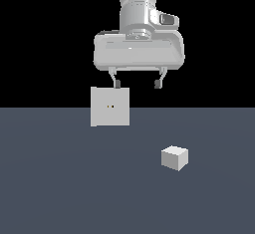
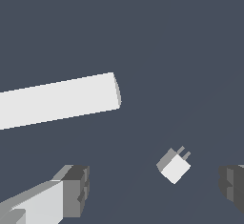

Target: Plug the charger into the wall socket.

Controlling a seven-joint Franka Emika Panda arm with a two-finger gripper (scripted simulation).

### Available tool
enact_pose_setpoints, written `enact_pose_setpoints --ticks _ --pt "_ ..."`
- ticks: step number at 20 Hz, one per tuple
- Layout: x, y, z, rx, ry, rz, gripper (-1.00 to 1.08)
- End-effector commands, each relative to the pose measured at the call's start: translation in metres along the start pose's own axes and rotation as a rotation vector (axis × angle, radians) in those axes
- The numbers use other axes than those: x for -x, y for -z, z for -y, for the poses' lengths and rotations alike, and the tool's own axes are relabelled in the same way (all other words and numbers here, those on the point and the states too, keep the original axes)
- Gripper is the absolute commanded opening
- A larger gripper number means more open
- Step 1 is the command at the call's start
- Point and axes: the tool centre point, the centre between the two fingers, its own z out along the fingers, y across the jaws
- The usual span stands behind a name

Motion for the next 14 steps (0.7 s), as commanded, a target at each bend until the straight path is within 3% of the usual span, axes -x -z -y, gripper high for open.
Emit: enact_pose_setpoints --ticks 1,14 --pt "0.0 0.0 0.0 0.0 0.0 0.0 1.0" --pt "0.009 -0.013 -0.013 0.013 -0.115 -0.048 1.0"
